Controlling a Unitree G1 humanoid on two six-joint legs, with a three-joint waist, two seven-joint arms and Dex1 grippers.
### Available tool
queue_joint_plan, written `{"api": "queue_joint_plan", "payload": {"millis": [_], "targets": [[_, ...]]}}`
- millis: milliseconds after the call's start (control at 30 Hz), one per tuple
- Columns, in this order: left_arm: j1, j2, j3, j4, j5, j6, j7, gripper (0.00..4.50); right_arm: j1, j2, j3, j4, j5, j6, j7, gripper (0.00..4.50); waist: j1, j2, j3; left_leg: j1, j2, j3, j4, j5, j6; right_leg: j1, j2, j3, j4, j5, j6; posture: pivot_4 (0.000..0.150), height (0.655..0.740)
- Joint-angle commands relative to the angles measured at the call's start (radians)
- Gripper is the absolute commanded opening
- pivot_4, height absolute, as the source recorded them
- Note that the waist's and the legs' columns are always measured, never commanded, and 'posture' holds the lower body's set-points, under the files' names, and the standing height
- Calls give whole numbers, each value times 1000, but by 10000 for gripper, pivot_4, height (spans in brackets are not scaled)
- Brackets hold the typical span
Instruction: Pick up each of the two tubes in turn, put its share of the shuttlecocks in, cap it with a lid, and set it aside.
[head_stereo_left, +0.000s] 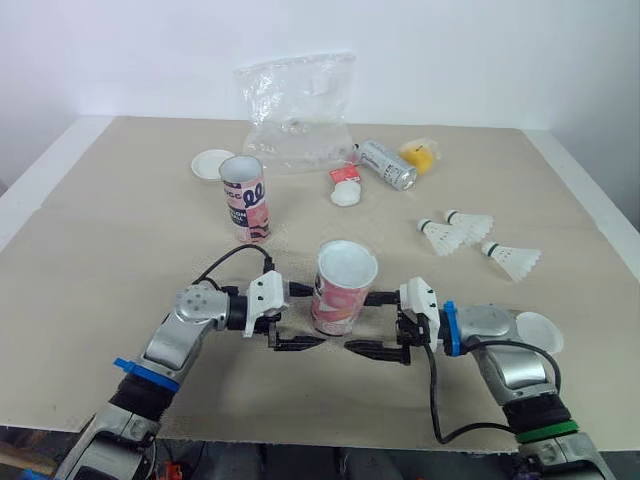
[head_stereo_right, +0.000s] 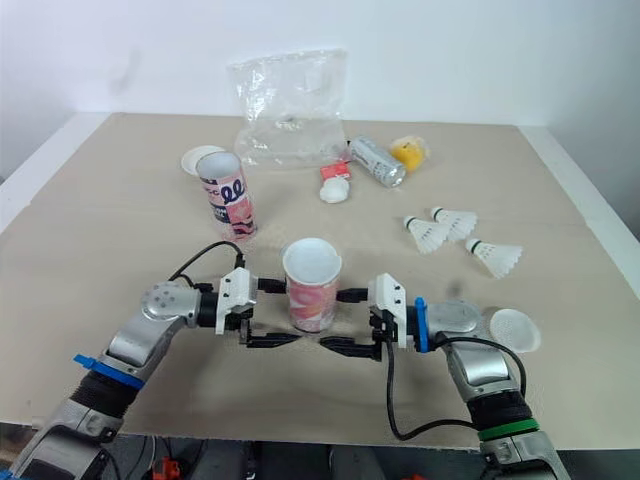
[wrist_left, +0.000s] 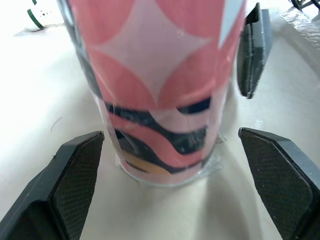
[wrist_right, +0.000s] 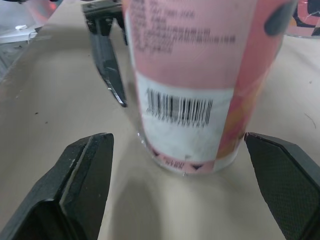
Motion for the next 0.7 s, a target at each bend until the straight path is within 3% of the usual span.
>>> {"api": "queue_joint_plan", "payload": {"millis": [33,700], "targets": [[18,12,29,-59,-25,16,16,45000,-25,15,10,10,-18,-26,-23,44840,0,0,0,0,0,0,0,0,0,0,0,0,0,0,0,1500,7400],[78,23,78,-120,-153,72,-9,45000,-62,104,52,58,-34,-29,-58,44840,0,0,0,0,0,0,0,0,0,0,0,0,0,0,0,1500,7400]]}}
